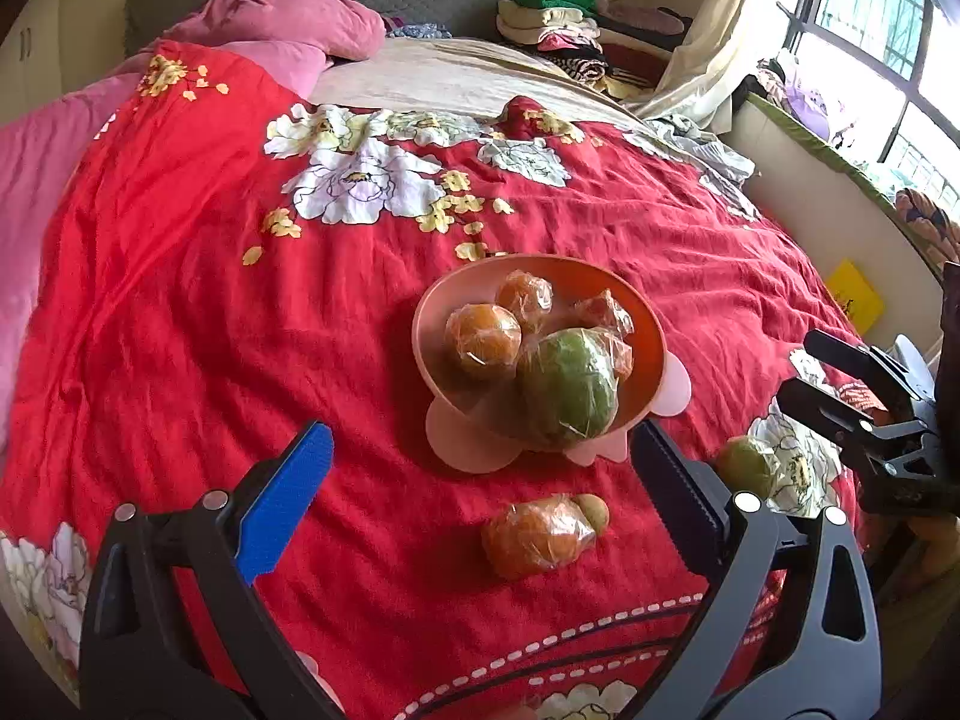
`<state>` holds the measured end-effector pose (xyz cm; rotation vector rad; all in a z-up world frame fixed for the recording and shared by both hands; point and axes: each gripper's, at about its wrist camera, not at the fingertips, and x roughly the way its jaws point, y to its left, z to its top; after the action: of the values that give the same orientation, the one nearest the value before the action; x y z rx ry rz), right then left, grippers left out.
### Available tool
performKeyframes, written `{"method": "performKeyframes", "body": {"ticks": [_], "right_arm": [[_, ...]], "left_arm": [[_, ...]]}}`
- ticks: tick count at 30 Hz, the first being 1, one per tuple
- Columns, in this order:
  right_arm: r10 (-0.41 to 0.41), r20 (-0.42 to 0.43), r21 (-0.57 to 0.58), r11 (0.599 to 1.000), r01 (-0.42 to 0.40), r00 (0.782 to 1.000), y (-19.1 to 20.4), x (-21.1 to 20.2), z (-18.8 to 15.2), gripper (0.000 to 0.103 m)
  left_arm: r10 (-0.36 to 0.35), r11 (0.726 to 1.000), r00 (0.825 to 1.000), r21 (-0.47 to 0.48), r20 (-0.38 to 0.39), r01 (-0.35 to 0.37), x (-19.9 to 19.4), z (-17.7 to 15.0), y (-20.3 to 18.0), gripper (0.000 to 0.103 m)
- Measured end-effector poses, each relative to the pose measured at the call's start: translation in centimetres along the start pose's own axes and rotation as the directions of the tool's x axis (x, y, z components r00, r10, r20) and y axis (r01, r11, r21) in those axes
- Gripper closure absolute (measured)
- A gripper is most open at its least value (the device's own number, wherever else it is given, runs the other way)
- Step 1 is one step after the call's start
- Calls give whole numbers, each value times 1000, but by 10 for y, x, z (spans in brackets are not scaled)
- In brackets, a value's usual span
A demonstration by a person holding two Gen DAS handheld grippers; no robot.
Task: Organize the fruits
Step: 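Withdraw both tools from the bowl toward the remaining bagged fruit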
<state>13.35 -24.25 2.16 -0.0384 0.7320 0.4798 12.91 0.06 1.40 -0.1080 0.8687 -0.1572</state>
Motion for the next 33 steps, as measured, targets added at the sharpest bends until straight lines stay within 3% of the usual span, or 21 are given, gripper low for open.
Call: {"method": "performKeyframes", "body": {"ticks": [33], "right_arm": [[12,-113,-28,999,-16,994,21,2,-40,4]], "left_arm": [[11,999,999,53,-40,-9,-5,-34,-17,10]]}}
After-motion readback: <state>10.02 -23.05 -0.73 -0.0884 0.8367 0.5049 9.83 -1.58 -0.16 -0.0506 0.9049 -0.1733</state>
